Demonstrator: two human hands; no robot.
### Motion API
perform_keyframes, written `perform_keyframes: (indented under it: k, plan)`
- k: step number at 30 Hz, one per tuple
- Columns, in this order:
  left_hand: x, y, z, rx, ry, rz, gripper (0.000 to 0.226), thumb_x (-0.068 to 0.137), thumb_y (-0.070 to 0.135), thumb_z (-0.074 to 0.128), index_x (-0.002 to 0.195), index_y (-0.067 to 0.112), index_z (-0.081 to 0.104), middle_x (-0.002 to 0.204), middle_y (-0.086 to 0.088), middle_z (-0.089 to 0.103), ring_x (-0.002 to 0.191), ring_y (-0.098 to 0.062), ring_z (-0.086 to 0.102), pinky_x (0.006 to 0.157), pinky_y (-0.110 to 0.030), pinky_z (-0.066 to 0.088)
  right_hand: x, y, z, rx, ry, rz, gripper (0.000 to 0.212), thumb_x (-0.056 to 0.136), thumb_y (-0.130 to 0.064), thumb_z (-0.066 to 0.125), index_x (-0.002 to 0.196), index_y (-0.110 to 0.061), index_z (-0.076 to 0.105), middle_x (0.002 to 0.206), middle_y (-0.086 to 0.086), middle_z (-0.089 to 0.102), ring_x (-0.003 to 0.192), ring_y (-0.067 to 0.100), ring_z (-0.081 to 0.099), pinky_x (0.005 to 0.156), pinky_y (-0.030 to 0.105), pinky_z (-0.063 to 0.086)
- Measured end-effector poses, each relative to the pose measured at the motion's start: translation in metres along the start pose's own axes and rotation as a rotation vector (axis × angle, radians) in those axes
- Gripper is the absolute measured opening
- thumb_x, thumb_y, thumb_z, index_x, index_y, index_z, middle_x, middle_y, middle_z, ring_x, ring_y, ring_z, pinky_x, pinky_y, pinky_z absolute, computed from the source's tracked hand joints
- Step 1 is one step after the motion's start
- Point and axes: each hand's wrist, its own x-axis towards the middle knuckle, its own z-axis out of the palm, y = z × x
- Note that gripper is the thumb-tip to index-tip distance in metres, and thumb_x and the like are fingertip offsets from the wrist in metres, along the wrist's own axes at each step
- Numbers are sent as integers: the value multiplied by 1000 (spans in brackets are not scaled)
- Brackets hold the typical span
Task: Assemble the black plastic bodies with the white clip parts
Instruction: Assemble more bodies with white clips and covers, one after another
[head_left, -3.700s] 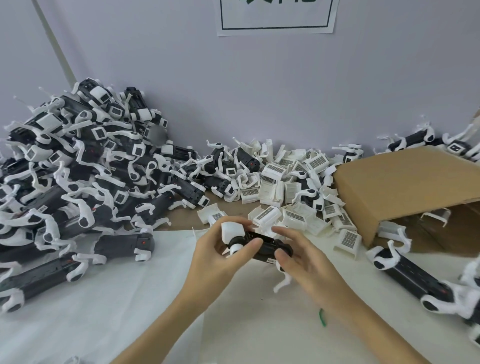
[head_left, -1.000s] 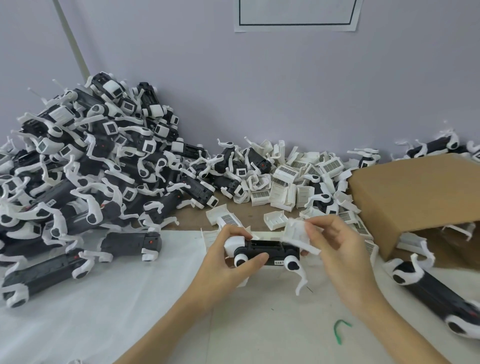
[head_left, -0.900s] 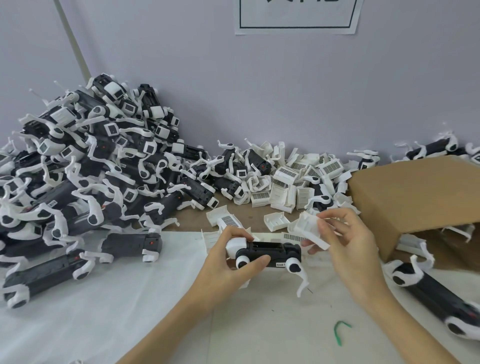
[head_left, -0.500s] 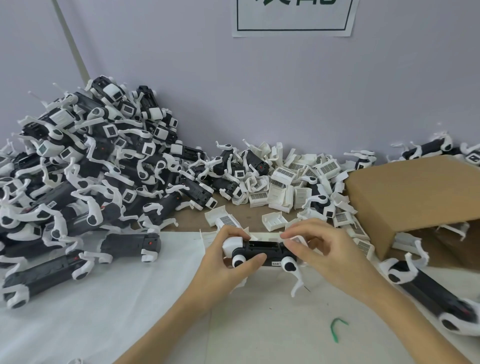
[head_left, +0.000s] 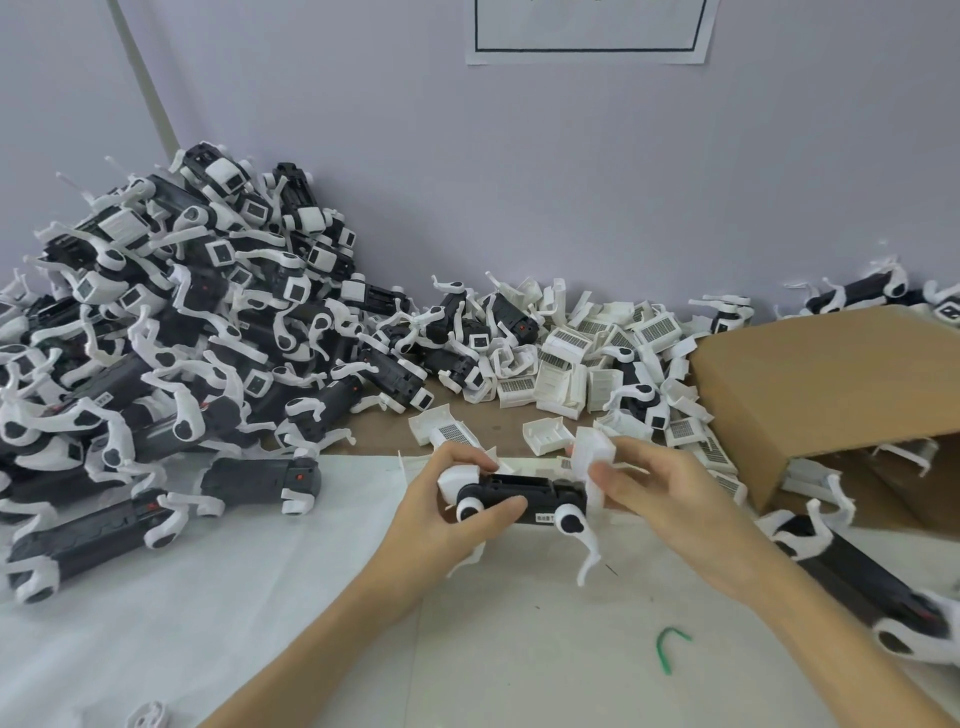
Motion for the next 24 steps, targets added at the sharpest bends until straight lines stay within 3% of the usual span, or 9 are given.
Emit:
perform_keyframes:
  k: [3,6,10,12,14,16,18,21,24]
  plan:
    - [-2,1,2,73,-49,50,59,71,42,91,120,31,60,93,-7,71,68,-15,61,56,-22,48,-1,-2,17,-107,110,-117,27,94,-43,66,117,-36,76,112,-14,75,107,2,68,94,18,49]
    - [-4,0,3,153,-99,155,65,70,37,89,125,26,58,109,7,66,82,-11,64,68,-23,53,-3,-6,39,-337,125,-223,43,93,-39,71,135,-31,68,116,-15,67,114,4,62,98,15,45]
    - [-6,2,4,149,-99,175,68,80,48,75,138,24,48,122,-5,63,86,-27,66,72,-32,53,-9,-4,57,-499,33,-286,55,96,-51,59,148,-34,56,115,-19,58,109,0,55,85,15,45]
    - [-8,4,4,156,-95,182,59,88,47,68,139,23,48,118,-4,63,73,-16,62,63,-25,48,-12,-1,57,-615,-2,-323,61,98,-52,55,156,-36,43,125,-21,53,118,-2,48,95,15,45]
    - [-8,4,6,169,-90,181,42,96,37,63,132,19,51,99,6,65,62,-4,54,59,-17,44,-14,2,51,-739,-41,-335,69,97,-50,63,159,-40,34,136,-25,47,129,-6,40,106,12,35]
    - [-7,2,8,163,-89,147,32,100,36,58,126,18,50,70,15,55,54,-4,44,54,-16,40,-14,5,47,-849,-2,-357,72,96,-38,72,158,-40,36,139,-21,51,130,2,45,109,17,36]
    - [-6,0,8,150,-71,113,27,103,42,54,121,22,51,57,17,46,50,-5,38,51,-16,37,-14,7,50,-911,88,-411,72,92,-30,79,156,-30,46,133,-13,60,122,6,51,105,20,41]
    - [-6,0,9,180,-4,112,23,106,51,52,119,32,54,59,18,49,55,-6,43,55,-16,40,-15,9,58,-1026,203,-506,74,83,-31,87,149,-19,56,118,-7,67,101,5,49,88,19,43]
    - [-6,-1,10,214,64,142,34,98,66,51,114,37,57,69,15,57,63,-10,52,60,-20,44,-17,11,59,-1075,263,-536,71,85,-36,80,149,-18,57,111,-5,65,93,6,46,79,20,44]
